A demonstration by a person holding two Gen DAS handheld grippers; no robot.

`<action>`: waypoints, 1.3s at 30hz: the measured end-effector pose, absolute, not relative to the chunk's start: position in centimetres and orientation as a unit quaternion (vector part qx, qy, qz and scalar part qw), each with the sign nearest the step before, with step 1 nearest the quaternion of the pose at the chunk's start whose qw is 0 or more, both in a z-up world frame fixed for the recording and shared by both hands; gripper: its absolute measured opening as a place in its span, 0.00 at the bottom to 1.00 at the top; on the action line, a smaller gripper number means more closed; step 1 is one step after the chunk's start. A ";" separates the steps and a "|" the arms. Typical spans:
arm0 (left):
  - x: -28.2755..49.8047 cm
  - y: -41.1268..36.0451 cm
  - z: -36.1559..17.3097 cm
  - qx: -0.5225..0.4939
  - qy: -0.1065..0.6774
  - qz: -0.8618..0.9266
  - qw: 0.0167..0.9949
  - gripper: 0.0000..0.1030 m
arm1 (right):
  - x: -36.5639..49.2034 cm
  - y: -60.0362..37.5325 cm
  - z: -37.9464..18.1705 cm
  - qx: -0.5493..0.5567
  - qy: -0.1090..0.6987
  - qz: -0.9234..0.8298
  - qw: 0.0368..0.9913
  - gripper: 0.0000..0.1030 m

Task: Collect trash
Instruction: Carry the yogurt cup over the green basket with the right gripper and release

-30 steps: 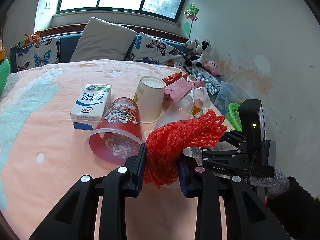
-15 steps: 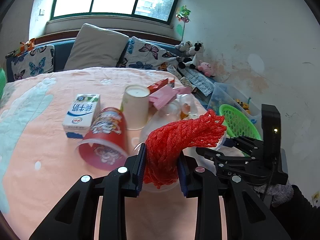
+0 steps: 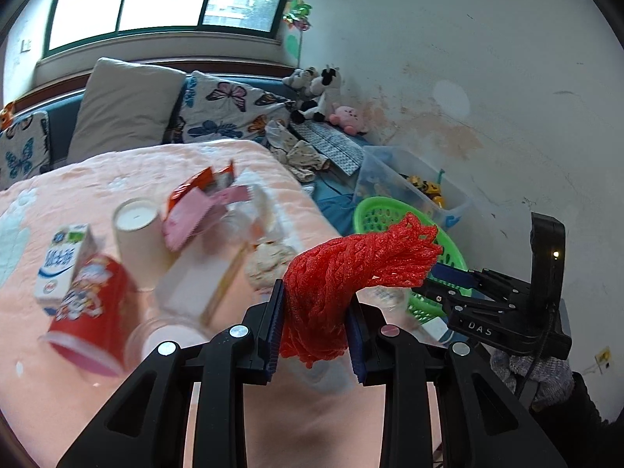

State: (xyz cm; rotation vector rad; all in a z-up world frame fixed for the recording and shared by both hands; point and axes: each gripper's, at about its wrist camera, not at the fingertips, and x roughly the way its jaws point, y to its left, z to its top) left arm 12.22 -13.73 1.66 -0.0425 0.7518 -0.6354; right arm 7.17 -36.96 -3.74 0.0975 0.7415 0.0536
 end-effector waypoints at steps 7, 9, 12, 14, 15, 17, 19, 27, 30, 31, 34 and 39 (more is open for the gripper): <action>12.7 -16.9 1.4 -0.012 0.367 -0.320 0.873 0.27 | 6.3 -40.2 -4.9 0.089 0.371 0.029 0.924 0.45; 12.8 -17.2 1.2 -0.011 0.372 -0.319 0.871 0.27 | 6.2 -40.1 -5.1 0.091 0.371 0.039 0.923 0.49; 13.1 -17.2 1.0 -0.008 0.375 -0.315 0.872 0.27 | 6.6 -38.9 -5.2 0.079 0.373 0.048 0.923 0.49; 13.2 -17.0 1.2 -0.011 0.373 -0.313 0.873 0.27 | 7.1 -38.1 -5.4 0.066 0.373 0.051 0.924 0.49; 13.2 -16.8 1.2 -0.011 0.372 -0.312 0.874 0.27 | 7.5 -37.8 -5.5 0.063 0.374 0.053 0.924 0.49; 13.2 -16.4 1.2 -0.011 0.372 -0.309 0.875 0.27 | 8.4 -37.3 -5.7 0.058 0.377 0.051 0.923 0.49; 13.3 -16.2 1.2 -0.012 0.372 -0.306 0.876 0.27 | 9.4 -37.4 -6.3 0.061 0.384 0.046 0.920 0.49; 13.7 -16.2 1.2 -0.013 0.377 -0.304 0.875 0.27 | 9.2 -37.6 -6.4 0.066 0.379 0.045 0.922 0.24; 13.9 -16.9 1.3 -0.011 0.376 -0.309 0.874 0.27 | 8.4 -37.9 -5.8 0.065 0.371 0.041 0.926 0.24; 14.0 -17.2 1.3 -0.011 0.376 -0.310 0.873 0.27 | 8.2 -38.2 -5.6 0.066 0.368 0.038 0.927 0.24; 14.3 -18.4 1.5 -0.010 0.376 -0.319 0.870 0.27 | 7.4 -39.4 -4.8 0.071 0.356 0.024 0.932 0.24; 15.2 -21.5 1.6 -0.008 0.382 -0.339 0.859 0.27 | 6.7 -42.1 -4.5 0.072 0.355 -0.024 0.932 0.25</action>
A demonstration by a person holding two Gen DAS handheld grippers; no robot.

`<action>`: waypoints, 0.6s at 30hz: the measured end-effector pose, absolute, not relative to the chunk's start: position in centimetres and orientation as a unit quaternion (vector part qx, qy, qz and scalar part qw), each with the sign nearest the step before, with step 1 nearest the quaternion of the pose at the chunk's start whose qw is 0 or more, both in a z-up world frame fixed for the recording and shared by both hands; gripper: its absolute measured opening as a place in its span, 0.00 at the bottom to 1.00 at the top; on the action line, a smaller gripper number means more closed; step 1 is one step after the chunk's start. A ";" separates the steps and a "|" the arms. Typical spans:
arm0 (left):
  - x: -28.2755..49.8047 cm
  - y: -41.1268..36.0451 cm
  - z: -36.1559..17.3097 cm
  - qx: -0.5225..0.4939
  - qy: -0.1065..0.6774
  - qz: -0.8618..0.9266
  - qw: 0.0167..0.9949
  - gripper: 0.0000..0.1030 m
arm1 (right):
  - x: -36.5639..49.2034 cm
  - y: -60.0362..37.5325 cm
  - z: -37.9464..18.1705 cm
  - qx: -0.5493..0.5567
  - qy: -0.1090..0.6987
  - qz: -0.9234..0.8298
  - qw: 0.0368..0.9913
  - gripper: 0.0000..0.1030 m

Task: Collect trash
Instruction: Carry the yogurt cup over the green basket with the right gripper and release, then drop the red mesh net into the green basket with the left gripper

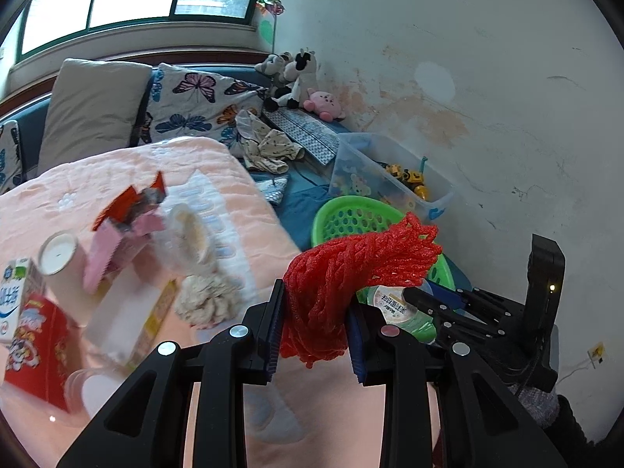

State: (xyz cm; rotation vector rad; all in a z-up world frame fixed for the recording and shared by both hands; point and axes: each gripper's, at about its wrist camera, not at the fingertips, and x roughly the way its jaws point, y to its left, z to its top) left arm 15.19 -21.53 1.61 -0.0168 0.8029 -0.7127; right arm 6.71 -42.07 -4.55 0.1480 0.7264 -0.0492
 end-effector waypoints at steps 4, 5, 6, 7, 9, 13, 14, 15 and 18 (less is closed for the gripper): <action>16.0 -24.1 1.3 -0.005 0.390 -0.356 0.850 0.27 | 6.5 -44.5 -4.9 0.077 0.362 -0.062 0.927 0.25; 16.2 -24.7 1.2 -0.004 0.392 -0.358 0.847 0.27 | 6.4 -45.1 -5.1 0.080 0.364 -0.069 0.925 0.25; 16.4 -25.5 1.1 -0.004 0.396 -0.364 0.843 0.27 | 6.4 -45.5 -5.2 0.082 0.367 -0.072 0.924 0.26; 16.6 -26.0 1.0 -0.004 0.398 -0.368 0.841 0.27 | 6.4 -45.8 -5.4 0.083 0.369 -0.076 0.923 0.26; 16.9 -27.2 0.6 0.001 0.403 -0.373 0.836 0.27 | 6.2 -46.5 -5.7 0.089 0.371 -0.080 0.921 0.28; 17.8 -29.3 -0.2 0.003 0.420 -0.383 0.823 0.27 | 5.7 -47.3 -6.2 0.093 0.372 -0.089 0.919 0.45; 17.7 -29.6 -0.4 0.003 0.422 -0.384 0.821 0.28 | 5.5 -47.4 -6.2 0.094 0.371 -0.092 0.919 0.46; 17.9 -30.2 -0.6 0.006 0.424 -0.386 0.819 0.28 | 5.3 -47.7 -6.3 0.097 0.370 -0.093 0.919 0.46; 18.2 -31.1 -1.1 0.008 0.431 -0.388 0.815 0.29 | 4.9 -48.2 -6.2 0.104 0.368 -0.095 0.919 0.54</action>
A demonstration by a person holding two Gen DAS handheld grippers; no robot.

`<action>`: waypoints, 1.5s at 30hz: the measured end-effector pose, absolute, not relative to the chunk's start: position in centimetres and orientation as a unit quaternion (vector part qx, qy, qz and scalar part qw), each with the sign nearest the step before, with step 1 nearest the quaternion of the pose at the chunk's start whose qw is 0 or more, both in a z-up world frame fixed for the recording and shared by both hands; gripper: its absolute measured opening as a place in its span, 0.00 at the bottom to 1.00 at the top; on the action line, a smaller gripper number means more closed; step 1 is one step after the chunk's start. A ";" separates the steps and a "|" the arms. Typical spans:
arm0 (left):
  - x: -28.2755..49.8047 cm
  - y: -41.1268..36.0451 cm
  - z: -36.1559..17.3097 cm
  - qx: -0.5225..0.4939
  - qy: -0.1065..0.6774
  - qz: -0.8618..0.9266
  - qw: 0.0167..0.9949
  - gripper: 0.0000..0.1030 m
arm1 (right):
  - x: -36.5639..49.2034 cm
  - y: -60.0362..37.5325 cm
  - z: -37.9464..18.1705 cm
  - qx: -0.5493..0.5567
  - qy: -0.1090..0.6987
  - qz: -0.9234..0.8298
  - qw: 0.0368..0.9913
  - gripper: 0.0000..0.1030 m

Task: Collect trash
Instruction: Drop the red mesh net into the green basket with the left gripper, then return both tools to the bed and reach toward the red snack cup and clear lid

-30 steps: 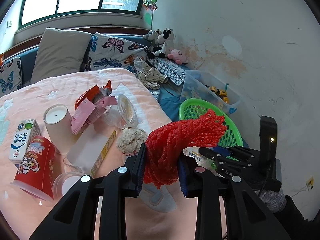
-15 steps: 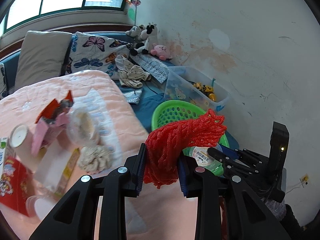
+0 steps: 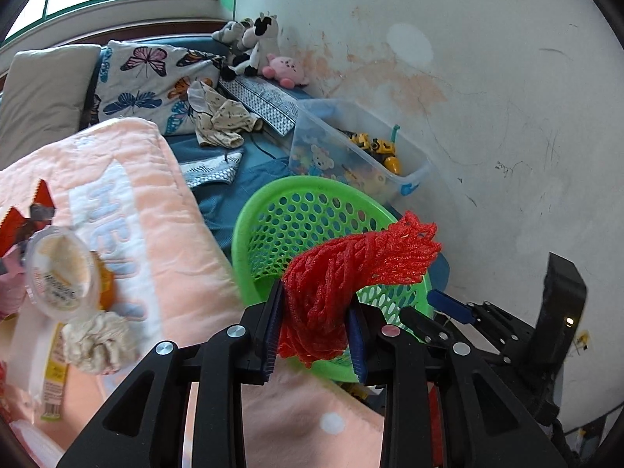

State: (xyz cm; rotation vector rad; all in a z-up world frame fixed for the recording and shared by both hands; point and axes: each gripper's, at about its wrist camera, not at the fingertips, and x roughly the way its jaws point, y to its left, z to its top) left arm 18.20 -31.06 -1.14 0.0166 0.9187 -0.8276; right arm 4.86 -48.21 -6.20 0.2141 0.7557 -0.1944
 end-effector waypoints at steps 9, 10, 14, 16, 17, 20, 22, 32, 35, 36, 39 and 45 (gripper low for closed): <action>18.1 -32.5 -2.3 0.011 0.442 -0.391 0.807 0.51 | 3.3 -48.5 -5.5 0.110 0.346 -0.101 0.926 0.79; 18.1 -32.4 -2.3 0.012 0.440 -0.391 0.808 0.51 | 3.2 -48.4 -5.4 0.109 0.344 -0.104 0.927 0.80; 17.9 -32.2 -2.1 0.011 0.437 -0.393 0.809 0.54 | 2.9 -48.1 -5.3 0.113 0.337 -0.103 0.929 0.82; 17.8 -31.6 -1.9 0.009 0.436 -0.390 0.811 0.55 | 2.7 -47.9 -5.2 0.118 0.334 -0.097 0.930 0.82; 17.7 -31.3 -1.8 0.007 0.436 -0.389 0.812 0.55 | 2.5 -47.8 -5.1 0.119 0.334 -0.095 0.930 0.82; 17.3 -29.8 -1.1 0.004 0.429 -0.380 0.819 0.58 | 2.5 -47.4 -4.7 0.117 0.332 -0.090 0.932 0.82; 16.9 -28.9 -0.7 0.005 0.424 -0.373 0.825 0.58 | 2.5 -46.8 -4.4 0.114 0.332 -0.083 0.933 0.82; 14.6 -21.7 0.4 0.003 0.409 -0.308 0.859 0.61 | 2.6 -42.3 -3.0 0.097 0.321 -0.029 0.942 0.86; 14.2 -18.7 0.7 -0.006 0.404 -0.283 0.870 0.62 | 3.0 -40.6 -2.6 0.089 0.319 -0.011 0.943 0.87; 14.1 -17.6 0.8 -0.008 0.401 -0.271 0.875 0.62 | 3.1 -40.1 -2.5 0.087 0.319 -0.005 0.944 0.88; 13.9 -14.0 1.0 -0.023 0.397 -0.235 0.887 0.62 | 3.5 -38.0 -2.1 0.078 0.317 0.014 0.945 0.89; 13.0 -7.2 0.6 -0.064 0.396 -0.168 0.901 0.62 | 4.3 -33.9 -1.8 0.062 0.318 0.056 0.945 0.90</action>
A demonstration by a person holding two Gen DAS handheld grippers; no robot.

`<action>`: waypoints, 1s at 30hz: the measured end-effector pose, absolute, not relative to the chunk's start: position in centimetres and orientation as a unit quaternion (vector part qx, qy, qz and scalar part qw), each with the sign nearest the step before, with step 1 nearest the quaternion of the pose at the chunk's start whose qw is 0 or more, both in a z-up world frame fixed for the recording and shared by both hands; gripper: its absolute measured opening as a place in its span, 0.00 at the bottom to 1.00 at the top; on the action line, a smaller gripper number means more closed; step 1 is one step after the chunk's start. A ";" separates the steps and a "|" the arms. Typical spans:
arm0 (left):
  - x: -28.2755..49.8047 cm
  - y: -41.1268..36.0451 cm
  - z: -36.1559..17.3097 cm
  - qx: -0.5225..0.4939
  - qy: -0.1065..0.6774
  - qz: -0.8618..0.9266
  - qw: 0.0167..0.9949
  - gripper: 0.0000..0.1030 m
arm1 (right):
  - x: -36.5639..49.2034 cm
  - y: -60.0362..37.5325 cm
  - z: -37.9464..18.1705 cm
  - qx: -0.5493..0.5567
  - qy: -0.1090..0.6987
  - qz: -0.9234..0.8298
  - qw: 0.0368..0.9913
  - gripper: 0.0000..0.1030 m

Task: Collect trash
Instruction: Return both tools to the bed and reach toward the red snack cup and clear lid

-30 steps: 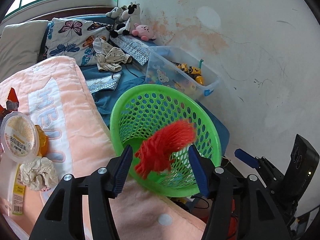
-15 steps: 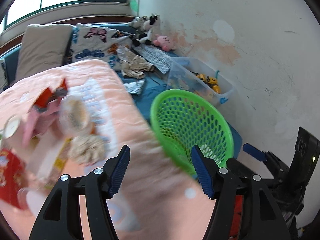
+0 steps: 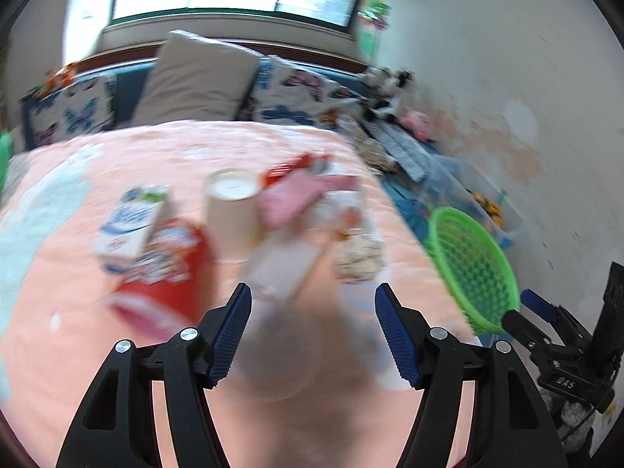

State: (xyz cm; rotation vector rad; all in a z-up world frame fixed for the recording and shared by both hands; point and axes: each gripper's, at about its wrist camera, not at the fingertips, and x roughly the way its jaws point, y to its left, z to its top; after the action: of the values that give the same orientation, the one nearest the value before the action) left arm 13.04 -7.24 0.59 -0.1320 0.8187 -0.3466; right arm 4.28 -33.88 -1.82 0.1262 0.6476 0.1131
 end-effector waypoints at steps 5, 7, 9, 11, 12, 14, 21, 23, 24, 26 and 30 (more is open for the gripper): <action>12.6 -2.3 -0.8 -0.108 0.403 -0.126 0.900 0.62 | 4.7 -30.9 -1.8 0.047 0.320 0.080 0.943 0.90; 12.8 -1.3 -1.4 -0.121 0.408 -0.120 0.897 0.62 | 5.0 -30.0 -1.9 0.044 0.322 0.088 0.942 0.90; 13.0 -0.3 -2.1 -0.138 0.411 -0.116 0.894 0.62 | 5.3 -29.2 -1.9 0.040 0.324 0.095 0.940 0.91; 13.3 0.5 -2.8 -0.150 0.412 -0.114 0.891 0.62 | 5.3 -28.6 -1.9 0.037 0.325 0.099 0.940 0.90; 13.6 0.7 -3.0 -0.159 0.412 -0.116 0.890 0.62 | 5.4 -28.3 -2.0 0.036 0.327 0.102 0.939 0.91; 14.4 0.8 -3.5 -0.172 0.411 -0.118 0.887 0.62 | 5.4 -27.9 -2.1 0.035 0.329 0.106 0.938 0.91; 16.7 1.5 -4.7 -0.216 0.401 -0.125 0.881 0.52 | 6.0 -26.0 -3.0 0.026 0.345 0.127 0.930 0.91; 17.3 1.8 -5.0 -0.231 0.399 -0.132 0.878 0.46 | 6.2 -25.1 -3.3 0.021 0.349 0.135 0.927 0.91; 17.5 1.9 -5.0 -0.236 0.398 -0.134 0.876 0.42 | 6.3 -24.7 -3.4 0.018 0.351 0.138 0.926 0.91; 17.6 2.1 -5.1 -0.245 0.394 -0.140 0.875 0.35 | 6.4 -23.9 -3.7 0.013 0.355 0.144 0.923 0.91; 17.6 2.5 -5.0 -0.248 0.388 -0.151 0.875 0.15 | 7.0 -21.9 -4.2 0.003 0.364 0.161 0.917 0.92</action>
State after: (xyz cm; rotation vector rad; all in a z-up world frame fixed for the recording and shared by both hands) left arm 17.57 2.50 -4.95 -0.5185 0.8091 -0.3143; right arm 6.99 -21.92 -4.23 0.0058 0.7493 0.3306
